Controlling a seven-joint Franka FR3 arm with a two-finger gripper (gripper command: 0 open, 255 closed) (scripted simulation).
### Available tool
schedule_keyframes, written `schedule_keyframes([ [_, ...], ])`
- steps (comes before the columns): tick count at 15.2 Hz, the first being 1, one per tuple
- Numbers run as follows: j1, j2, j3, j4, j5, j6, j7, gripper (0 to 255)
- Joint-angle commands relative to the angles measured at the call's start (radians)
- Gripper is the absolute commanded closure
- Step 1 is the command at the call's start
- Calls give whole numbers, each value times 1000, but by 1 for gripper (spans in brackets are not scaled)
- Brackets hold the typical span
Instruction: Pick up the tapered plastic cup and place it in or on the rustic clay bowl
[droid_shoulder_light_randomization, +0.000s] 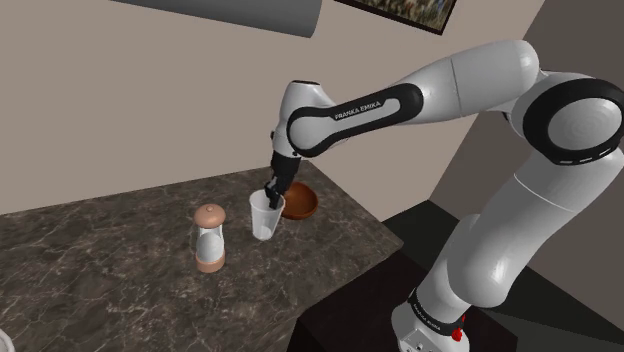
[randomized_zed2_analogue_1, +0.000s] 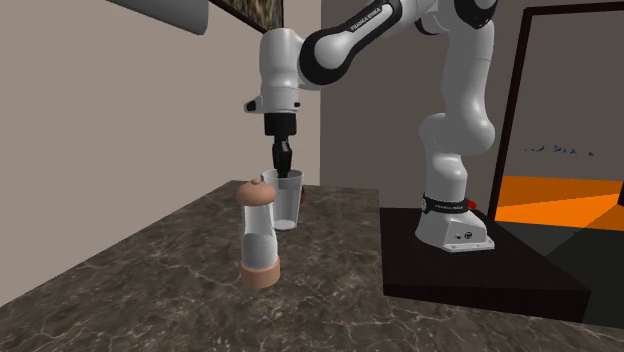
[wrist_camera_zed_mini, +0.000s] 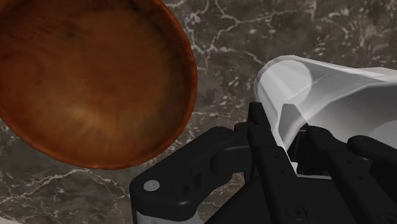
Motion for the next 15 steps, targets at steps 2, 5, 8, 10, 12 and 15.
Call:
schedule_keyframes([
  [2,-1,-19,-1,20,-1,-40,3,255],
  [5,-2,-37,-3,44,-2,-80,7,255],
  [8,-3,-52,-4,69,-4,-121,11,255],
  [10,-3,-62,-5,87,-5,-148,13,255],
  [12,-4,-70,-6,105,-6,-175,16,255],
  [15,-5,-81,-8,135,-7,-215,20,255],
])
